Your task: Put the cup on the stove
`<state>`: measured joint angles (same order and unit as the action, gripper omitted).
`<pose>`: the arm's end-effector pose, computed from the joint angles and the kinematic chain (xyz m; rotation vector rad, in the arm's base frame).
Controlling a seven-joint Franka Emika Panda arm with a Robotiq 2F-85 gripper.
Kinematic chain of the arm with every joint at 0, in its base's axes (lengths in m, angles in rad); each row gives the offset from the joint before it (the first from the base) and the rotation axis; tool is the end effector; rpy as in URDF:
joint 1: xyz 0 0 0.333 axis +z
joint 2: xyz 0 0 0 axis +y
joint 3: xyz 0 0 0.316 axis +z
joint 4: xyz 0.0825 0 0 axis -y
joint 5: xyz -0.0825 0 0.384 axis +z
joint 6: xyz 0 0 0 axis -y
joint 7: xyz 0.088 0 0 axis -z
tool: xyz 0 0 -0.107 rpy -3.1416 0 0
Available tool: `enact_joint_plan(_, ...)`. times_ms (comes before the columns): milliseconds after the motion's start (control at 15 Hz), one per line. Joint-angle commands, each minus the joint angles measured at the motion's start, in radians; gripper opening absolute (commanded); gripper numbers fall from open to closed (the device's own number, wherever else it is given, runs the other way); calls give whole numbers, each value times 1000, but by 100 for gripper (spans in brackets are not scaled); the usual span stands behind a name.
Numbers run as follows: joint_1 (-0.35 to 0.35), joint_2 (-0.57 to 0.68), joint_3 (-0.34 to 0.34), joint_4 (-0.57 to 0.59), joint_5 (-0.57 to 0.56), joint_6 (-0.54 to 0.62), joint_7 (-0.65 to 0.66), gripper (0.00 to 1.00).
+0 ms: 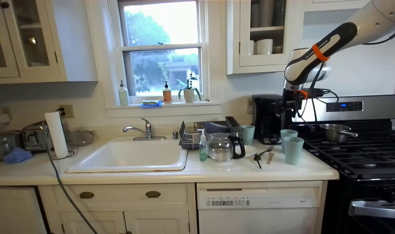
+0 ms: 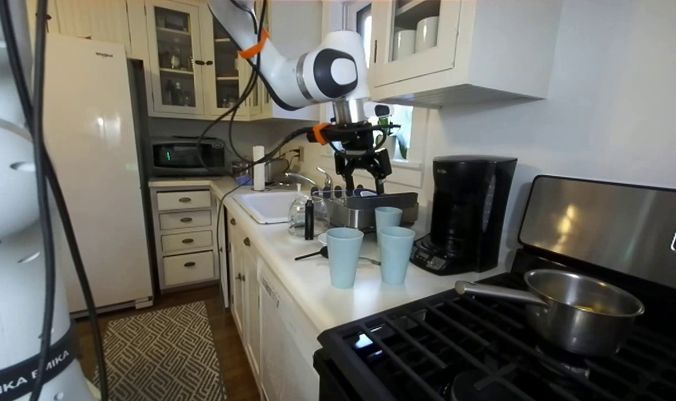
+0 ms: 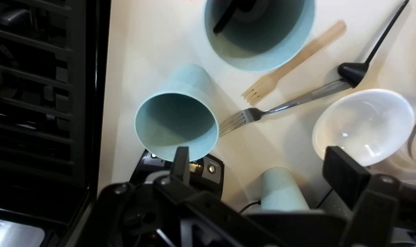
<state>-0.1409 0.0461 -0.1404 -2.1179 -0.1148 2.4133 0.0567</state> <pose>0.5506 -0.1591 0.4169 2.9747 -0.3903 0.3579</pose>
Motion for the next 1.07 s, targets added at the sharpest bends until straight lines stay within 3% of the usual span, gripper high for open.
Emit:
enact_joint_plan(0,-10,143,-14,139,10,5,19,100)
enact_joint_plan(133,-18,192,-25,179,20,18,24,100)
enact_joint_plan(200,-8,134,-21,116,1,10,9,100)
enact_joint_plan(667,-8,152,-23,129,1,11,9,100)
enact_joint_plan(800,-14,179,-13,153,48,-38,1,100)
enact_joint_plan(1000,-12,213,-16,159,57,-15,25,100)
